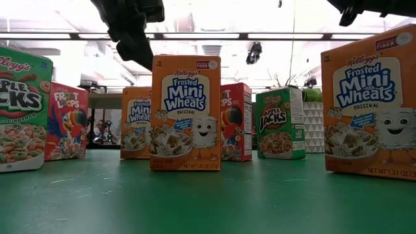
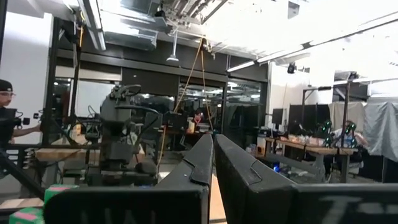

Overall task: Stack cereal on shelf
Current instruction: Put the top left orange cereal box on the shelf

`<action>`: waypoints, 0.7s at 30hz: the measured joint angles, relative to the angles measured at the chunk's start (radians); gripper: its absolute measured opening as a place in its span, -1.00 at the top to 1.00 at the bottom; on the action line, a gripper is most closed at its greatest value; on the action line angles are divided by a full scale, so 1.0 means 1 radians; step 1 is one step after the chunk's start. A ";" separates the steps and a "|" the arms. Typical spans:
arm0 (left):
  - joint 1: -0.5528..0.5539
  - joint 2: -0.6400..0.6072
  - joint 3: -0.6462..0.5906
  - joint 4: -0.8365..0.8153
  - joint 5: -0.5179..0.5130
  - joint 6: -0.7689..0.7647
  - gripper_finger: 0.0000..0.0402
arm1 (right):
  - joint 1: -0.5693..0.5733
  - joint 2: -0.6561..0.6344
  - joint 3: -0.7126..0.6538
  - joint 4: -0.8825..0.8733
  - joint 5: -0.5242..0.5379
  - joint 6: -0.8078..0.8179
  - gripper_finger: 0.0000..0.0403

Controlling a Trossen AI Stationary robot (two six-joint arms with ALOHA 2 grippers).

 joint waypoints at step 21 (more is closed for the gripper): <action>-0.002 0.105 0.007 -0.031 -0.056 0.099 -0.29 | 0.000 0.000 0.000 -0.091 0.000 0.068 0.96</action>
